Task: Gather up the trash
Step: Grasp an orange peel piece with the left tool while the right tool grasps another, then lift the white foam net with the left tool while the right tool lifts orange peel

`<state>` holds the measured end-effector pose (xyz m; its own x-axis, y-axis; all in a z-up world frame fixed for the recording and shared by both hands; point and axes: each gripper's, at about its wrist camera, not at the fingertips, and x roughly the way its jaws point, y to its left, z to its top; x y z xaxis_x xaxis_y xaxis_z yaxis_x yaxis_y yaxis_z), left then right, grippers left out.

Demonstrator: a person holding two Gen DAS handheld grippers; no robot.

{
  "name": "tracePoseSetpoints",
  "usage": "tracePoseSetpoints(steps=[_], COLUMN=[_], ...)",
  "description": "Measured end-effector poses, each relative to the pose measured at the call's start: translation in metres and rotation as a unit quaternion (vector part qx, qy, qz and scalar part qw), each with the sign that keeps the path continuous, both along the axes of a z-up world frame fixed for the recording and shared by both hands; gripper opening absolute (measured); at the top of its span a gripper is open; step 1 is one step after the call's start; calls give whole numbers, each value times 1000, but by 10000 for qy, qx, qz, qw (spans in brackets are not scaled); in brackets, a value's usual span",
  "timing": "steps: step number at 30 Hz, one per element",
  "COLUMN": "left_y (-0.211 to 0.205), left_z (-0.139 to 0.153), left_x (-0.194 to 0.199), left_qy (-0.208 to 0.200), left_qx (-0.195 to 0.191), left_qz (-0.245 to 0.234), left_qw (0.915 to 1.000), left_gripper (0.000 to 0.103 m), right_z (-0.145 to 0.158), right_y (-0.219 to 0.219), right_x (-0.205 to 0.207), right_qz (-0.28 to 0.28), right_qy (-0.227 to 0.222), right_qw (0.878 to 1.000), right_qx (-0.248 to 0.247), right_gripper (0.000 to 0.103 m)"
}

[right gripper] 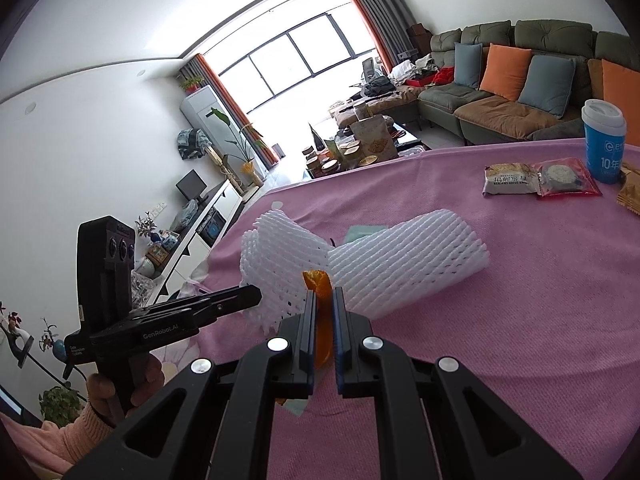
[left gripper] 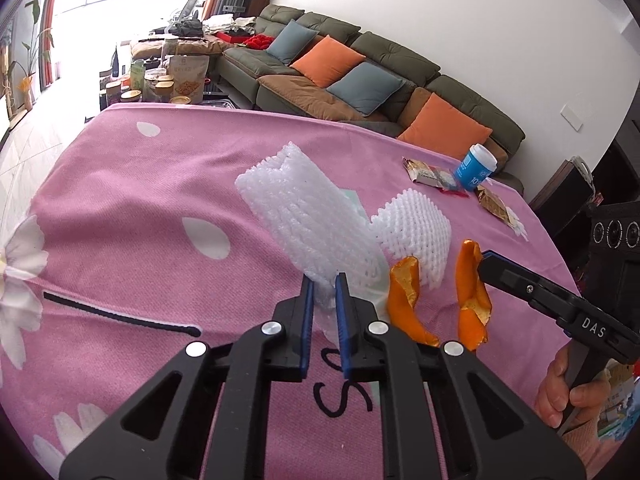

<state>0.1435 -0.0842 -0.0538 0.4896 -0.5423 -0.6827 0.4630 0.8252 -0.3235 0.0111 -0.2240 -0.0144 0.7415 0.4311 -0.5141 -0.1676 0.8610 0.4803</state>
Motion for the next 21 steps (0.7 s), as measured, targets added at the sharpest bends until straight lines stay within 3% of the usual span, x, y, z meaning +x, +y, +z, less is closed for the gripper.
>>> tracePoseSetpoints(steps=[13, 21], left_y=[83, 143], left_z=[35, 32], left_x=[-54, -83], left_qy=[-547, -506], left_qx=[-106, -156], left_qz=[317, 655], left_qw=[9979, 9964], left_gripper=[11, 11], right_z=[12, 16], right_y=[41, 74], right_x=[10, 17], right_qz=[475, 829], right_qy=[-202, -216], right_qw=[9987, 9963], right_qx=[23, -16], right_gripper=[6, 6])
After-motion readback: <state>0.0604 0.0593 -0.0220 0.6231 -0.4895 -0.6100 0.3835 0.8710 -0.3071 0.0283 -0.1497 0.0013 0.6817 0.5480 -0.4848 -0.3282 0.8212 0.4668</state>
